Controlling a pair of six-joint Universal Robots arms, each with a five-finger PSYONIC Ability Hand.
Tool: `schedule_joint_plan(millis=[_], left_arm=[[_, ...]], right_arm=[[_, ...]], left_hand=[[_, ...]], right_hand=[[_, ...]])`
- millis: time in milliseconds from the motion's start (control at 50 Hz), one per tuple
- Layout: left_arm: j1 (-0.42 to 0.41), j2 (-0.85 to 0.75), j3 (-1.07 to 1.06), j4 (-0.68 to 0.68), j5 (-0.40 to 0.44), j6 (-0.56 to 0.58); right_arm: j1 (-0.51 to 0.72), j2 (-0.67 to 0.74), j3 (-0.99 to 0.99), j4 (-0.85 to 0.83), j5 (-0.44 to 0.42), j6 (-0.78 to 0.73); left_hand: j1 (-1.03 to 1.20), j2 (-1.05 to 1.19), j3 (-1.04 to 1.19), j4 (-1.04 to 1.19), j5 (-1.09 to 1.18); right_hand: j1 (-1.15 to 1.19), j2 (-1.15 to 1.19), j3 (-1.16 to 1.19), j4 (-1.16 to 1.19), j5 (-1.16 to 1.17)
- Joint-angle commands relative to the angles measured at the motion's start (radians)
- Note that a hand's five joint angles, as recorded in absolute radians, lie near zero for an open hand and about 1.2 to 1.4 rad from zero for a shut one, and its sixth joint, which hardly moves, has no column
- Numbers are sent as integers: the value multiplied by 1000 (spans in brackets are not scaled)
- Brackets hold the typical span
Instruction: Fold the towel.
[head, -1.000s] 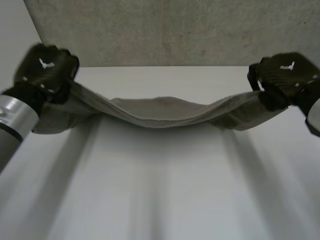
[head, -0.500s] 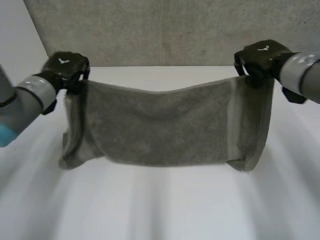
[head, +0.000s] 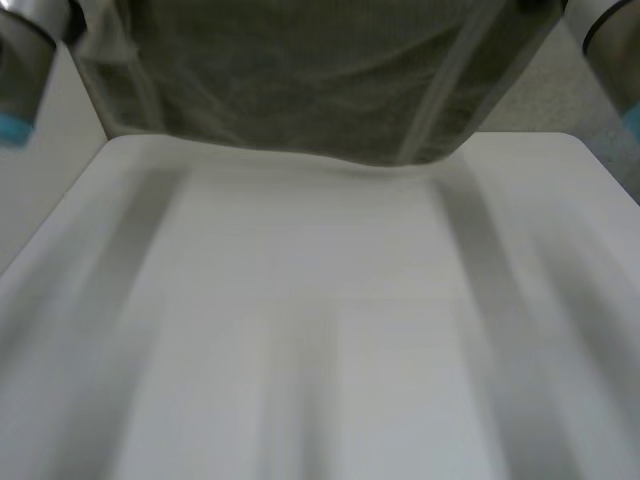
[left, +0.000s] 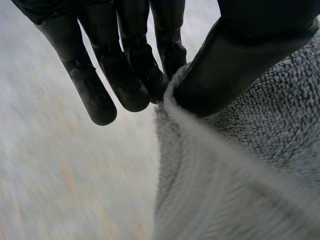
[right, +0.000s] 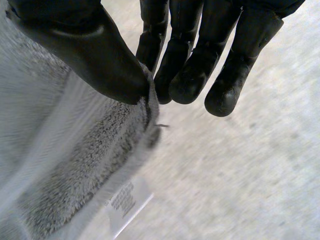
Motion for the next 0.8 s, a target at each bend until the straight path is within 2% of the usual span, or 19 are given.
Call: schedule_joint_plan(millis=[20, 80, 160, 200, 280, 340, 380, 400, 440, 460, 520, 540, 560, 580, 620, 640, 700, 740, 800], left_arm=[[27, -9, -295, 13, 92, 68], [48, -19, -495, 60, 120, 156], [48, -35, -605, 90, 132, 223], [48, -41, -684, 85, 134, 291], [47, -18, -755, 67, 132, 337], [47, 57, -819, 22, 132, 352], [42, 152, -870, -28, 131, 348], [42, 153, -870, -28, 131, 348], [43, 252, -923, -68, 132, 345], [43, 252, -924, -68, 132, 345], [51, 466, -1035, -91, 134, 343], [51, 467, -1036, -91, 134, 343], [54, 529, -1077, -91, 135, 341], [54, 530, -1077, -91, 135, 341], [76, 651, -1161, -85, 138, 334], [76, 651, -1161, -85, 138, 334], [125, 749, -1249, -64, 146, 329], [134, 748, -1258, -50, 158, 329], [139, 707, -1264, -22, 195, 328]], right_arm=[[14, -13, 187, 76, -52, -33], [14, -2, 294, 125, -88, -37], [14, 9, 432, 144, -103, -42], [16, 9, 571, 142, -98, -39], [16, -8, 687, 142, -92, -31], [14, -62, 787, 141, -85, -28], [1, -189, 897, 118, -88, 0], [1, -189, 897, 118, -88, 0], [-6, -330, 1003, 66, -94, 29], [-6, -330, 1003, 66, -94, 29], [-29, -540, 1150, 43, -105, 32], [-29, -541, 1150, 43, -105, 32], [-50, -633, 1200, 38, -111, 35], [-50, -634, 1201, 38, -111, 35], [-117, -781, 1276, 26, -152, 24], [-118, -781, 1276, 26, -152, 24], [-174, -846, 1314, 12, -223, 21], [-216, -846, 1327, 6, -291, 21], [-233, -814, 1337, 3, -318, 18]], left_hand=[[158, 53, 59, 38, 100], [158, 53, 59, 38, 100], [158, 53, 59, 38, 100], [158, 53, 59, 38, 100], [158, 53, 59, 38, 100], [158, 53, 59, 38, 100], [158, 53, 59, 38, 100], [158, 53, 59, 38, 100], [158, 53, 59, 38, 100], [158, 53, 59, 38, 100], [158, 53, 59, 38, 100], [158, 53, 59, 38, 100], [158, 53, 59, 38, 100], [158, 53, 59, 38, 100], [158, 53, 59, 38, 100], [158, 53, 59, 38, 100], [158, 53, 59, 38, 100], [158, 53, 59, 38, 100], [158, 53, 59, 38, 100]], right_hand=[[85, 95, 64, 55, 74], [85, 95, 64, 55, 74], [85, 95, 64, 55, 74], [85, 95, 64, 55, 74], [85, 95, 64, 55, 74], [85, 95, 64, 55, 74], [85, 95, 64, 55, 74], [85, 95, 64, 55, 74], [85, 95, 64, 55, 74], [85, 95, 64, 55, 74], [85, 95, 64, 55, 74], [85, 95, 64, 55, 74], [85, 95, 64, 55, 74], [85, 95, 64, 55, 74], [85, 95, 64, 55, 74], [85, 95, 64, 55, 74], [85, 95, 64, 55, 74], [85, 95, 64, 55, 74], [85, 95, 64, 55, 74]])
